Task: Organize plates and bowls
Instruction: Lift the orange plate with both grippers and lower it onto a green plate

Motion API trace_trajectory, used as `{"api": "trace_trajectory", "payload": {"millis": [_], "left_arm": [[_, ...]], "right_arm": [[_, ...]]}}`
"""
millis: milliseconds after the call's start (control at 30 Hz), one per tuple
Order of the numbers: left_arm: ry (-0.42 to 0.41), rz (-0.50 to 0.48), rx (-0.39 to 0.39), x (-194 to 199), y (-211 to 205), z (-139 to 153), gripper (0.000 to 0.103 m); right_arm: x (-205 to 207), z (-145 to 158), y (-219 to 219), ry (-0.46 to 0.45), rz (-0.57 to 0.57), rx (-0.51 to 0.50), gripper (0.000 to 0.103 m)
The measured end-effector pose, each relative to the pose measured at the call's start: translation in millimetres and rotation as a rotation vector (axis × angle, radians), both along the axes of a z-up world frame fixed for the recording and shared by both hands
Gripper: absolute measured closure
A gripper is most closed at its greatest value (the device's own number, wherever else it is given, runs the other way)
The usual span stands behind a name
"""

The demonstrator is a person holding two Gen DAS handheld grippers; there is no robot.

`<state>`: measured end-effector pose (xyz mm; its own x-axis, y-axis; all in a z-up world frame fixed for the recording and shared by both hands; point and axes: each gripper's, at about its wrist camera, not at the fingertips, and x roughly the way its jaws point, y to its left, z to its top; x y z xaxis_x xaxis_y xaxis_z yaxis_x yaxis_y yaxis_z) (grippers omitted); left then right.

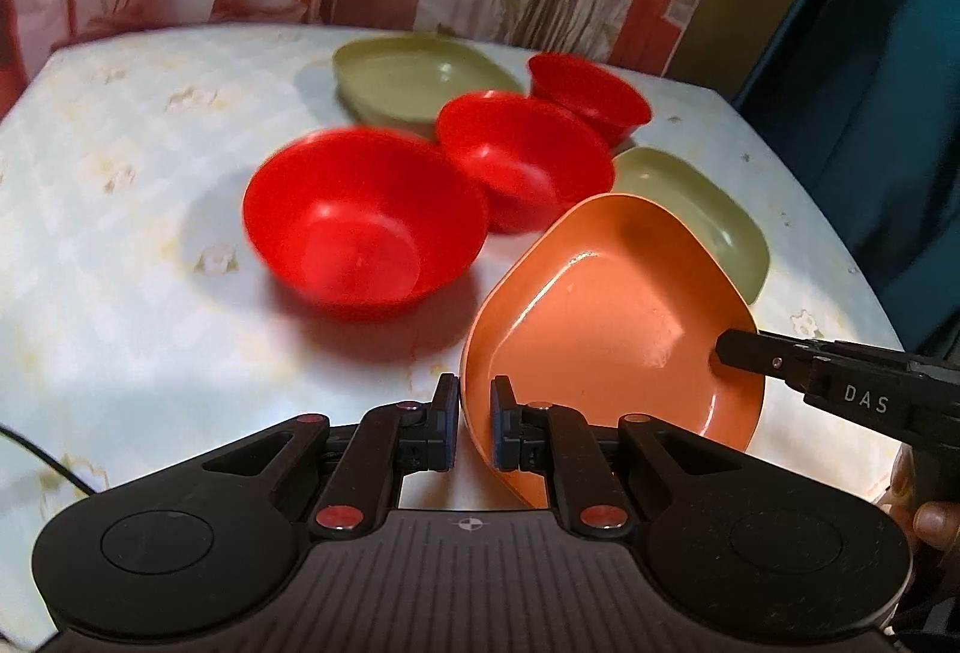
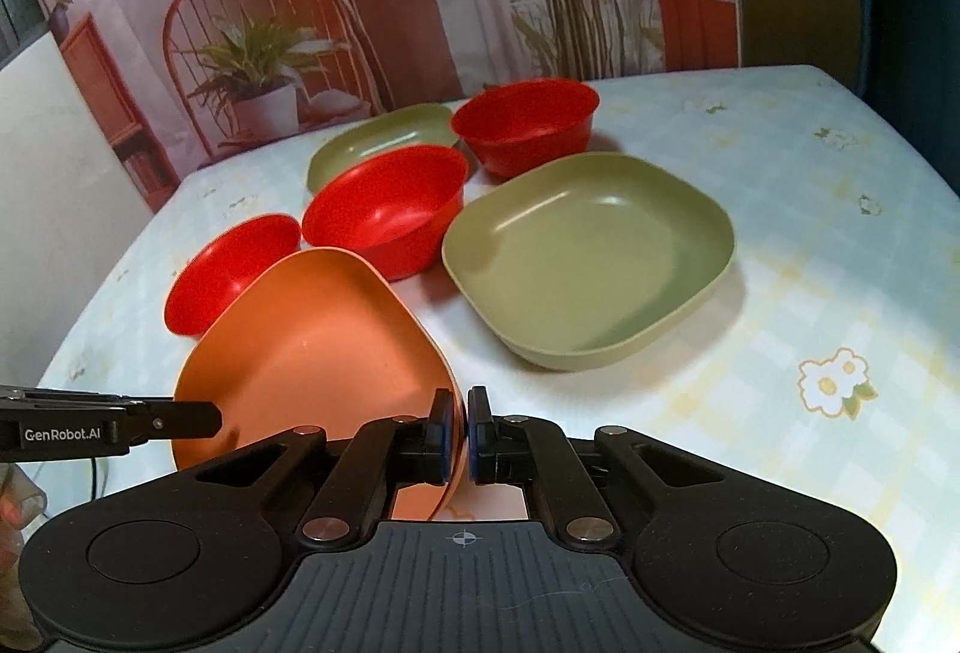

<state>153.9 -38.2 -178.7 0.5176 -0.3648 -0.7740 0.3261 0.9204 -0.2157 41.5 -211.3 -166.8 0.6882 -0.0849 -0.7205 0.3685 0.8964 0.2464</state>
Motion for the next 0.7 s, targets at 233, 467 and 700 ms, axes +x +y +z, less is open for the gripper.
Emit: {"api": "trace_trajectory", "payload": {"millis": [233,467,700], "left_arm": [[-0.037,-0.032,-0.013,12.4,-11.3,19.4,0.091],[-0.071,-0.076,-0.012,24.0,-35.8,29.6,0.091],[-0.042,-0.102,-0.018,42.4,-54.7,28.0,0.091]], "right_arm": [[-2.5,14.1,-13.6,-0.044,-0.022,0.008,0.098],[-4.3,27.3,-38.3,-0.080,-0.060,-0.005,0.098],[-7.3,32.8,-66.9,-0.096,-0.099,-0.026,0.098]]}}
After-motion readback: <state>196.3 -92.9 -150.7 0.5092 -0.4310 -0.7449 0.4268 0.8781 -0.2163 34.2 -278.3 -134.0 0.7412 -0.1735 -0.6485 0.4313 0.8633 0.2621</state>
